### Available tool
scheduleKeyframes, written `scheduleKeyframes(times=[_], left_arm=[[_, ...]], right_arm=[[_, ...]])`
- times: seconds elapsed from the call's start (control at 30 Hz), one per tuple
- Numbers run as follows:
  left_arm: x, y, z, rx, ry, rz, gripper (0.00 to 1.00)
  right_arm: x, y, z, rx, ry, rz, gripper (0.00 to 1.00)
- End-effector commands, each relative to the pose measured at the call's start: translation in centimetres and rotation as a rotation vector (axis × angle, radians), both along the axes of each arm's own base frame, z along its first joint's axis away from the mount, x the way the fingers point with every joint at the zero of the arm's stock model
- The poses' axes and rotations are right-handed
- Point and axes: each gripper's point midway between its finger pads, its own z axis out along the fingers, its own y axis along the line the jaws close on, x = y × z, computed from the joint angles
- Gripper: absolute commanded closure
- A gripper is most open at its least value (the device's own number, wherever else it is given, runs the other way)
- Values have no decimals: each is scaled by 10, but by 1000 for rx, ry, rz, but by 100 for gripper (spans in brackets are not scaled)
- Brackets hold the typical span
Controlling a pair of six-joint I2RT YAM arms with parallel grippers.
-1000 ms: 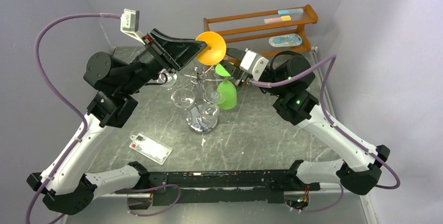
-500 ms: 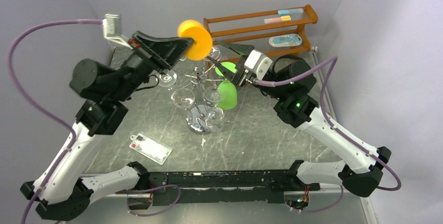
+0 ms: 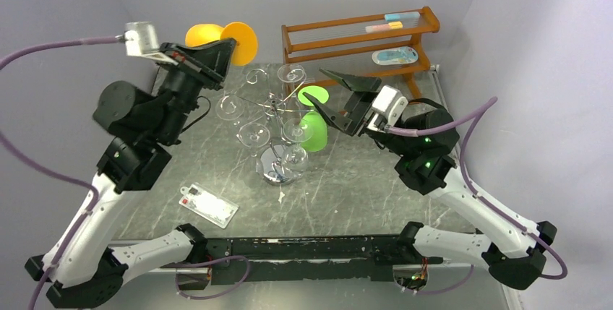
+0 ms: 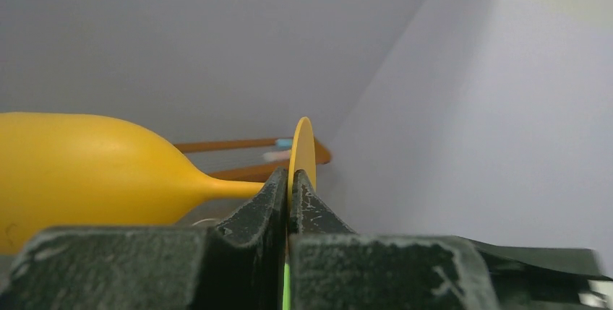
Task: Place the wine glass upside down on the wine glass rack
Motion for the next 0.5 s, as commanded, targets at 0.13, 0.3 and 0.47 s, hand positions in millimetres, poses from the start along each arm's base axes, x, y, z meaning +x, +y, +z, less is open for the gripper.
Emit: scheduleKeyframes(times=[0.13,0.3,0.47], left_arm=[[49,-5,-48,223,116,167,95],[76,-9,-74,265,178,174,95],[106,5,-104,249,253,112,95]], right_arm=[[-25,-16,-4,80,55,91,44],[-35,-19,-17,76,114,137,44],[-48,-22,-38,61,200,204,43]])
